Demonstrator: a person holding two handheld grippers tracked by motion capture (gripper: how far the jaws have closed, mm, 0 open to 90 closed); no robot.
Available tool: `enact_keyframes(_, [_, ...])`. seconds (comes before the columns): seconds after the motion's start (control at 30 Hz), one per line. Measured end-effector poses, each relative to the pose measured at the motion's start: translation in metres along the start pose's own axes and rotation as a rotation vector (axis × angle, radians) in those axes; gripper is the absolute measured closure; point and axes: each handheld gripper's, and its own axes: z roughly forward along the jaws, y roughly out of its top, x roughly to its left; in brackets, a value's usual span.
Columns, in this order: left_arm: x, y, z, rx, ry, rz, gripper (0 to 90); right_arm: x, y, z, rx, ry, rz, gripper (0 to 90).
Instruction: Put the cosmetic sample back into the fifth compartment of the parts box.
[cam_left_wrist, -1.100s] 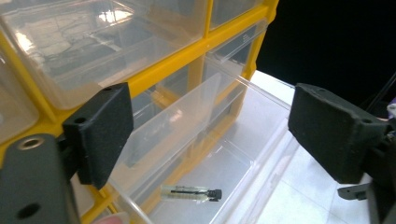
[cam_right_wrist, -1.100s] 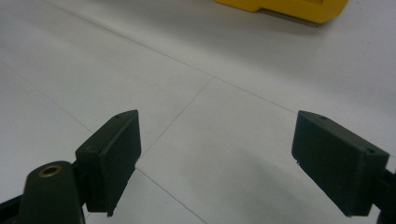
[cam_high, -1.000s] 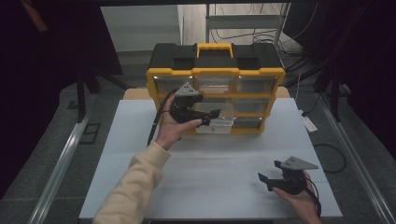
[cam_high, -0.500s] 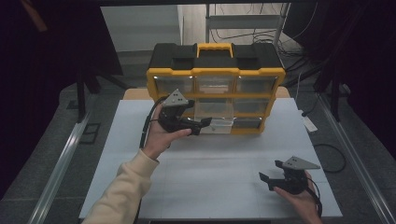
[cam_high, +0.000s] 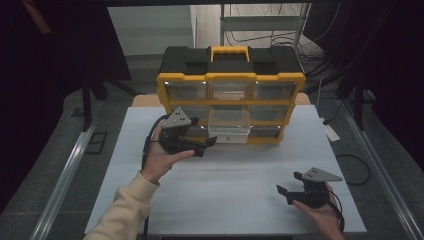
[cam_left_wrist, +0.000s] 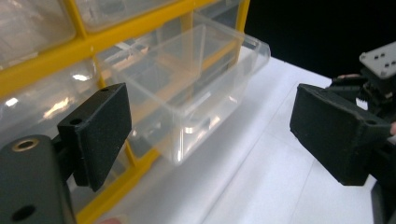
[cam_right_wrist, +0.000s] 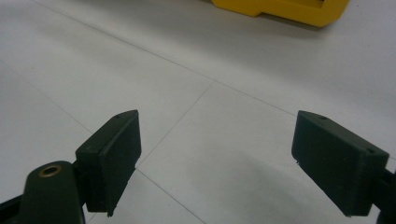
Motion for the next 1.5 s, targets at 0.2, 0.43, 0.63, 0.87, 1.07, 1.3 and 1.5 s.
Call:
enact_keyframes(0.2, [0.000, -0.032, -0.013, 0.013, 0.024, -0.026, 13.9, 0.004, 0.001, -0.006, -0.015, -0.013, -0.011, 16.1])
enact_keyframes(0.43, [0.003, -0.075, -0.024, 0.036, 0.057, -0.065, 14.8, 0.004, 0.001, -0.009, -0.034, -0.005, -0.007, 16.1])
enact_keyframes(0.63, [0.000, -0.101, -0.027, 0.060, 0.082, -0.058, 14.7, 0.004, 0.000, -0.009, -0.038, -0.006, -0.005, 16.1])
enact_keyframes(0.87, [-0.003, -0.128, -0.032, 0.082, 0.106, -0.053, 14.6, 0.003, -0.001, -0.010, -0.044, 0.007, -0.006, 16.1])
enact_keyframes(1.07, [0.002, -0.154, -0.036, 0.090, 0.129, -0.089, 14.6, 0.003, -0.002, -0.010, -0.042, 0.003, -0.003, 16.1])
enact_keyframes(1.3, [0.009, -0.173, -0.034, 0.129, 0.154, -0.103, 14.5, 0.002, -0.003, -0.008, -0.037, 0.006, -0.007, 16.1])
enact_keyframes(1.5, [0.017, -0.176, -0.033, 0.126, 0.161, -0.152, 13.7, 0.000, 0.000, -0.005, -0.048, 0.017, -0.009, 16.2])
